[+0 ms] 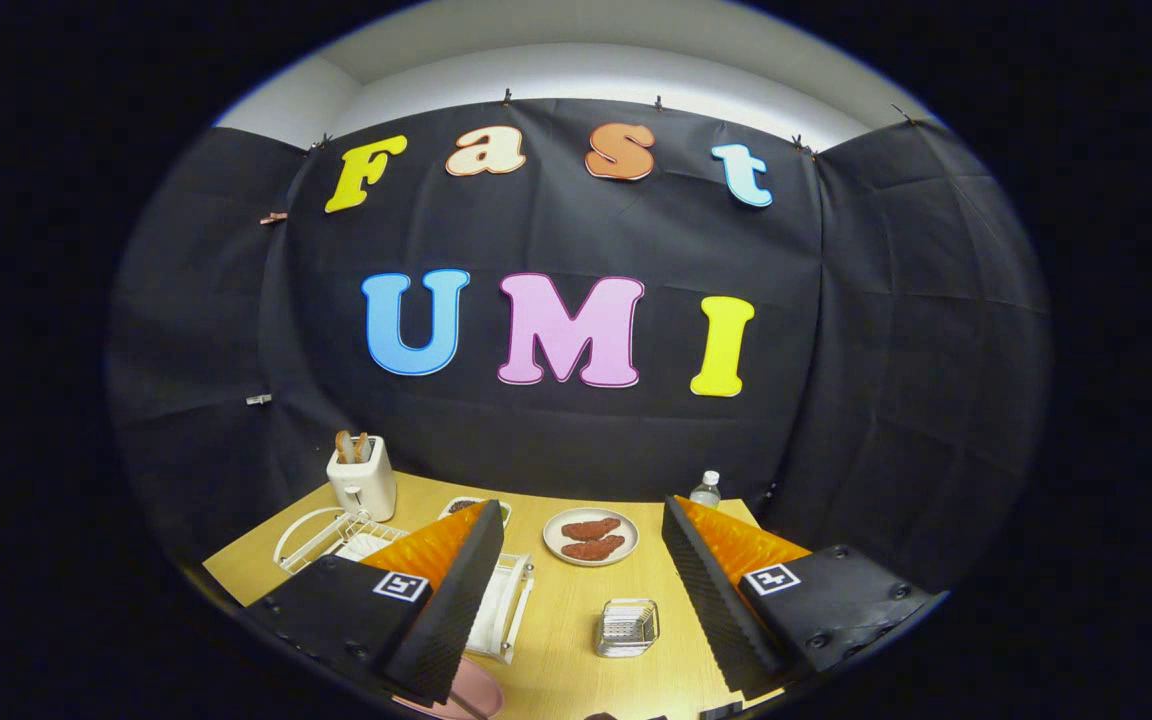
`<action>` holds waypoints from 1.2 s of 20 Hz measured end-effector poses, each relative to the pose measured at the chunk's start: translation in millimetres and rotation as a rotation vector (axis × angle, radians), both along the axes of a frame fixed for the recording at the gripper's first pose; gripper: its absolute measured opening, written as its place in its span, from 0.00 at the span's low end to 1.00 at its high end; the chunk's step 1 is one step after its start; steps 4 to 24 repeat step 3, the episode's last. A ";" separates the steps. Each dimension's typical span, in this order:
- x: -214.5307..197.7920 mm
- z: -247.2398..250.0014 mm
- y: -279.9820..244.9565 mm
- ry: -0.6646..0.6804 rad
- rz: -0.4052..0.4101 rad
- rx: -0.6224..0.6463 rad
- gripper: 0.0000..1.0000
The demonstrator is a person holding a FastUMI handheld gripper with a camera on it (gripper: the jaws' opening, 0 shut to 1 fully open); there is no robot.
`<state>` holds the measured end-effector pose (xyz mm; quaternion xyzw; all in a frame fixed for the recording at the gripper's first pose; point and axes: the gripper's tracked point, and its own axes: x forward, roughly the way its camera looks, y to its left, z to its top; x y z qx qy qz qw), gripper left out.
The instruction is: Take the plate from the dish rack, then take the spoon from the basket and place it into the plate.
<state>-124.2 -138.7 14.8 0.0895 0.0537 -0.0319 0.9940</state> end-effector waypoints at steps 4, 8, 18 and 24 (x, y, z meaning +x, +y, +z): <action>-1.4 -0.8 -2.2 0.007 0.000 0.002 0.98; -1.4 -0.8 -2.2 0.007 0.000 0.002 0.98; -1.4 -0.8 -2.2 0.007 0.000 0.002 0.98; -1.4 -0.8 -2.2 0.007 0.000 0.002 0.98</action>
